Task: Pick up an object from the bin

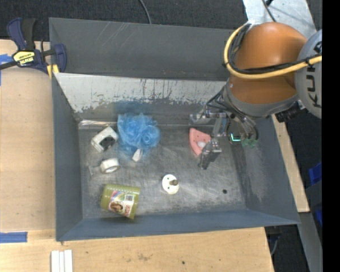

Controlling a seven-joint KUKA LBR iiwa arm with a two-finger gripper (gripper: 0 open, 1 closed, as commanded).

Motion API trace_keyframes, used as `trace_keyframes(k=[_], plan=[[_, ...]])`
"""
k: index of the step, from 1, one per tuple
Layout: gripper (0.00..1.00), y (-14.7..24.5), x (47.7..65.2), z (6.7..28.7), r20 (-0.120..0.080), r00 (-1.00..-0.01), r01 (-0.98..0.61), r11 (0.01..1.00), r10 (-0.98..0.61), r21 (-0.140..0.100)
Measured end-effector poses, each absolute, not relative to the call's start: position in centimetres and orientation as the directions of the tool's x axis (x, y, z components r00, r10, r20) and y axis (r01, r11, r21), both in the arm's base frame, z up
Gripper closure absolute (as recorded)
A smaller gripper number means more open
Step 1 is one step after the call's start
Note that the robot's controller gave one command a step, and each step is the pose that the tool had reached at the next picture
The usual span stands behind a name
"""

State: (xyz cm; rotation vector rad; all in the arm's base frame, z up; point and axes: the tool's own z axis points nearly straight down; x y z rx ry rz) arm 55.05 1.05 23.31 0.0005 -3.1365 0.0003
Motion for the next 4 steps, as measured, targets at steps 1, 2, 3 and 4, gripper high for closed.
trace_keyframes(k=[1,2,3,4], plan=[[0.0,1.0,55.2,23.7,-0.003,-1.0,0.0,1.0,0.0,0.0],[0.0,2.8,52.9,17.9,-0.008,-0.999,-0.045,0.999,-0.045,-0.001],[0.0,5.0,49.5,15.7,0.003,-0.975,-0.224,0.975,-0.224,0.0],[0.0,4.7,50.2,14.7,-0.003,-0.953,-0.303,0.953,-0.303,-0.001]])
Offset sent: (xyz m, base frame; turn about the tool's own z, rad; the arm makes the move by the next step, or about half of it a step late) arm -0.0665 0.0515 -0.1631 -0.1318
